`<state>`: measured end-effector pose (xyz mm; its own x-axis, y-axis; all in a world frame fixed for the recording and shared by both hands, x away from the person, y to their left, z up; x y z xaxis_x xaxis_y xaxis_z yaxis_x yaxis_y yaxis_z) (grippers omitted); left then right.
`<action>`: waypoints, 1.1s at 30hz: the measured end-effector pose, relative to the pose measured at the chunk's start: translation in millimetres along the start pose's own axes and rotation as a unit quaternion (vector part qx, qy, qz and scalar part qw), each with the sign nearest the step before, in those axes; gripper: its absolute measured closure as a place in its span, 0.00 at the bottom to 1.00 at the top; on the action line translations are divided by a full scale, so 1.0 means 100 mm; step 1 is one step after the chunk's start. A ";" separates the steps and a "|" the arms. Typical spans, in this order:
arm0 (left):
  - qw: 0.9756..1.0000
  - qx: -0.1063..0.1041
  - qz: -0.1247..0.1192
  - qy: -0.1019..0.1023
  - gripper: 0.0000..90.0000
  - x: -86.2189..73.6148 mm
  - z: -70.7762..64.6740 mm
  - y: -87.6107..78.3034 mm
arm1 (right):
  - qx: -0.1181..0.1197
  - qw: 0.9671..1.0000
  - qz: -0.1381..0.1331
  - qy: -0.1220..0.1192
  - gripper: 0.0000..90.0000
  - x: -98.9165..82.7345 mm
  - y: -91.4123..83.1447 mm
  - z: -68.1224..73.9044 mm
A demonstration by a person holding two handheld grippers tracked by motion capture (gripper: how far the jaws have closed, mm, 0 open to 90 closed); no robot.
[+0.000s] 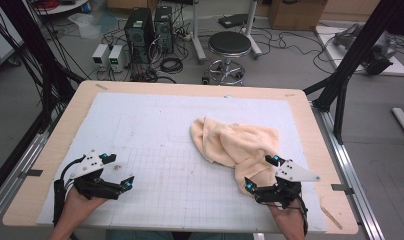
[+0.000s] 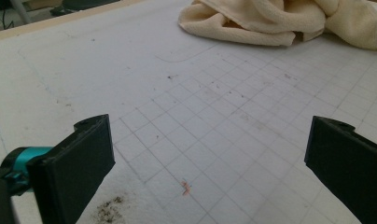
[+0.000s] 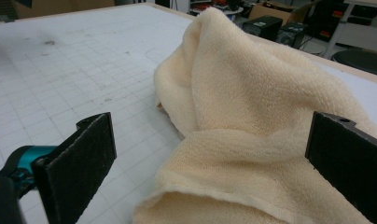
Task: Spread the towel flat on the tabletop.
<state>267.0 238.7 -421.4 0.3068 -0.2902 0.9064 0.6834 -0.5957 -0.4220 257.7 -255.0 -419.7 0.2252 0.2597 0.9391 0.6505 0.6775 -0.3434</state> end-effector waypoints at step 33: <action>1.000 0.007 -0.001 -0.008 0.02 -0.02 0.03 -0.03 | -0.001 1.000 0.011 0.020 0.01 0.61 0.12 -0.39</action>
<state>266.1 243.1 -421.8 0.3165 -0.2767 0.9073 0.6937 -0.5849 -0.4204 307.6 -258.2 -365.5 0.2681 0.2473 0.9311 0.6464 0.6704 -0.3642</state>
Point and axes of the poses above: each handheld gripper's, and its own axes: y roughly forward along the jaws, x roughly out of its top, z roughly to its left, the point moved 2 cm from there along y, roughly forward along the jaws, and after that the axes turned 4 degrees about x, right-handed, at the moved point
